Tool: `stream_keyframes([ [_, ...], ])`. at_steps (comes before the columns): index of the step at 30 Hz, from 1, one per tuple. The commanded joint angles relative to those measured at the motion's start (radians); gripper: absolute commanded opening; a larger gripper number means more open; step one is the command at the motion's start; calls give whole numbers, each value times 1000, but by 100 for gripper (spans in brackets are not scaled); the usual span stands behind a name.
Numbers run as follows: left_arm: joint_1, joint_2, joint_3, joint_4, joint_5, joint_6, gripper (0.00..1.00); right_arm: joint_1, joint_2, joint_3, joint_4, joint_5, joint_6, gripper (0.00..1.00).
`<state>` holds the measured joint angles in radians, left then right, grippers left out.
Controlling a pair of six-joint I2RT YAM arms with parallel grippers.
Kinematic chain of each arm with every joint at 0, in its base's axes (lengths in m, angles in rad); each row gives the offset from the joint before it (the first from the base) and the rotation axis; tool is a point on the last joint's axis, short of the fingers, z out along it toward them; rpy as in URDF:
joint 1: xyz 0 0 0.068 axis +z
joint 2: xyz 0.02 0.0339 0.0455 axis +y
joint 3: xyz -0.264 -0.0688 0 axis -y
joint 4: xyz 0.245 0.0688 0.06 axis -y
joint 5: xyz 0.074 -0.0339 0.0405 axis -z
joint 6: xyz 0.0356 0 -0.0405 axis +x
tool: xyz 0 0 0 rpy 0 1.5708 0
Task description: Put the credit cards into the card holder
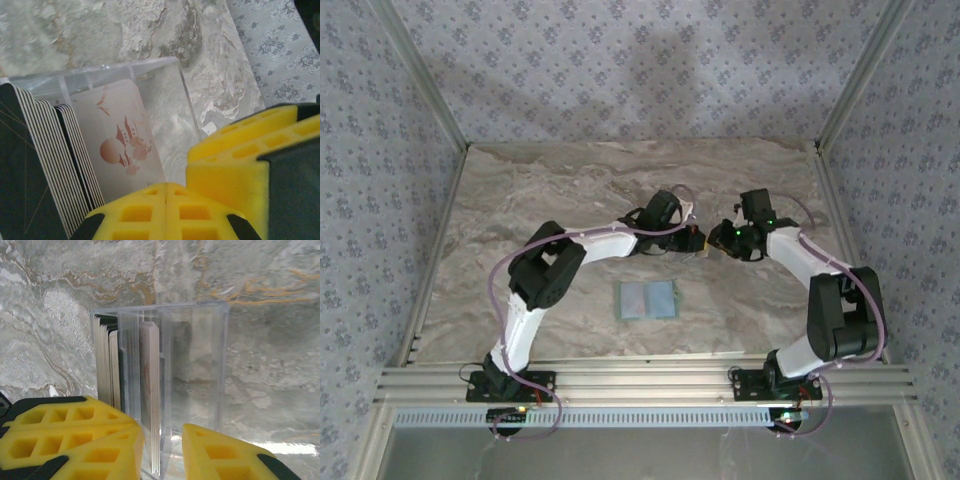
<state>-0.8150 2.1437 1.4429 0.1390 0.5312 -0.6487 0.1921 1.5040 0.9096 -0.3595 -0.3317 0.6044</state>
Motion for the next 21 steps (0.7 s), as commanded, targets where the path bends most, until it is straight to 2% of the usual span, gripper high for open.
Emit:
stream_keyframes([
  [1, 13, -53, -76, -59, 31, -12, 2, 26, 33, 10, -51, 46, -30, 27],
  [6, 22, -110, -142, -52, 68, -23, 5, 65, 73, 39, -75, 42, -51, 27],
  [10, 46, -227, -250, -49, 21, -32, 9, 71, 103, 72, -92, 27, -74, 27],
  [16, 64, -333, -329, -137, -45, -2, 18, 111, 114, 119, -144, 32, -139, 29],
  [21, 95, -394, -402, -175, -67, 29, 25, 158, 145, 184, -209, 93, -213, 31],
])
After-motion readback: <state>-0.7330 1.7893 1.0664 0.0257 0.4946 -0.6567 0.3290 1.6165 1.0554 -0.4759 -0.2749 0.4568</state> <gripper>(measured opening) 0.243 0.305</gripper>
